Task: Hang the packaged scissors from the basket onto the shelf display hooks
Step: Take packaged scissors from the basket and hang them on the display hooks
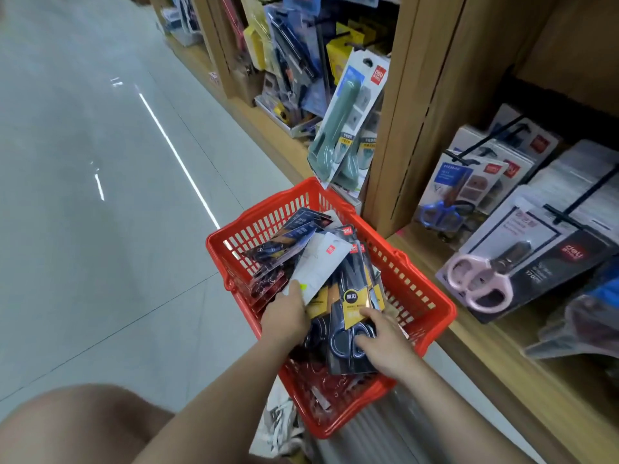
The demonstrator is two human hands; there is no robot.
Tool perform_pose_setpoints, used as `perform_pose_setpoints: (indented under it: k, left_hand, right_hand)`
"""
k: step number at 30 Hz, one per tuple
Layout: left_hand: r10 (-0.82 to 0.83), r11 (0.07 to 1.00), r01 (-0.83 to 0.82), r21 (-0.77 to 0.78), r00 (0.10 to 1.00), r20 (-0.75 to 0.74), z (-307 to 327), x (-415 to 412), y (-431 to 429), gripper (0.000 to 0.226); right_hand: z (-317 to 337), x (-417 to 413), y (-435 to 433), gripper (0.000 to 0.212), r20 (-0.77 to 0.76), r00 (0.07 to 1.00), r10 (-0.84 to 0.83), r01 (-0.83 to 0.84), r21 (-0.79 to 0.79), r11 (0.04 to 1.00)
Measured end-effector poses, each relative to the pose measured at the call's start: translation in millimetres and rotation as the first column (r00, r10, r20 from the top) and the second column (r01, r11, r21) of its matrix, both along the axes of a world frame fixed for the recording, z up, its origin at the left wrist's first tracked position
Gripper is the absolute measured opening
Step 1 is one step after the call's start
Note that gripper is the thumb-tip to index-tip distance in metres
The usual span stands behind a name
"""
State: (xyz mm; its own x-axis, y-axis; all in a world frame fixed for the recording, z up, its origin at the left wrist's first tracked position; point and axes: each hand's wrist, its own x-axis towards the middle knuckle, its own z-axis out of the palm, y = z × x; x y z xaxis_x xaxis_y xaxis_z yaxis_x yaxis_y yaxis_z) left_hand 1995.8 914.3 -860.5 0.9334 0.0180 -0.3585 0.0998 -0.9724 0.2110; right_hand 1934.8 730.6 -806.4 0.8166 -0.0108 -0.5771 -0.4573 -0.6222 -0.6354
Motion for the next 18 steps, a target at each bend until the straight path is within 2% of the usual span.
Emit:
perform_pose_setpoints:
  k: [2, 4, 6, 7, 8, 9, 10, 11, 12, 14, 15, 18]
  left_hand:
    - [-0.028, 0.999, 0.027, 0.022, 0.998, 0.065, 7, 0, 3, 0.043]
    - [0.024, 0.999, -0.021, -0.032, 0.994, 0.111, 21, 2, 7, 0.029]
    - [0.138, 0.974, -0.119, -0.192, 0.986, 0.089, 41, 7, 13, 0.017]
    - [0.206, 0.928, -0.181, -0.325, 0.978, 0.044, 54, 9, 15, 0.012]
    - [0.274, 0.838, -0.253, -0.483, 0.961, -0.028, 69, 11, 15, 0.01]
    - [0.33, 0.693, -0.337, -0.638, 0.934, -0.135, 86, 10, 15, 0.012]
    - [0.346, 0.503, -0.419, -0.756, 0.899, -0.268, 102, 7, 14, 0.016]
    - [0.305, 0.323, -0.476, -0.818, 0.871, -0.386, 118, 2, 12, 0.022]
    - [0.232, 0.219, -0.504, -0.835, 0.858, -0.457, 132, -4, 11, 0.026]
    - [0.08, 0.186, -0.501, -0.845, 0.865, -0.496, 151, -18, 6, 0.031]
    - [0.019, 0.189, -0.485, -0.854, 0.871, -0.491, 158, -25, 3, 0.035]
    - [-0.087, 0.149, -0.463, -0.874, 0.874, -0.478, 170, -44, -7, 0.047]
  right_hand:
    - [1, -4, 0, 0.059, 0.005, 1.0, 0.007, -0.007, 0.013, 1.0]
    - [3, -7, -1, 0.061, 0.022, 1.0, -0.004, 0.004, 0.025, 1.0]
    - [11, -8, -3, 0.062, 0.043, 0.998, -0.037, 0.036, 0.024, 0.999]
    - [17, -6, -3, 0.062, 0.055, 0.996, -0.076, 0.073, 0.052, 0.996]
    - [24, -4, -3, 0.062, 0.077, 0.99, -0.114, 0.107, 0.094, 0.99]
    - [33, -3, -3, 0.061, 0.093, 0.984, -0.152, 0.136, 0.16, 0.978]
    - [43, 0, -3, 0.058, 0.092, 0.975, -0.202, 0.173, 0.254, 0.952]
    - [52, 3, -4, 0.05, 0.074, 0.958, -0.276, 0.227, 0.387, 0.894]
    - [65, 6, -6, 0.038, 0.024, 0.931, -0.363, 0.295, 0.537, 0.791]
    - [91, 11, -13, 0.023, -0.155, 0.87, -0.468, 0.408, 0.76, 0.506]
    - [101, 13, -17, 0.023, -0.18, 0.854, -0.488, 0.414, 0.804, 0.427]
    - [121, 12, -23, 0.046, -0.119, 0.792, -0.599, 0.414, 0.826, 0.383]
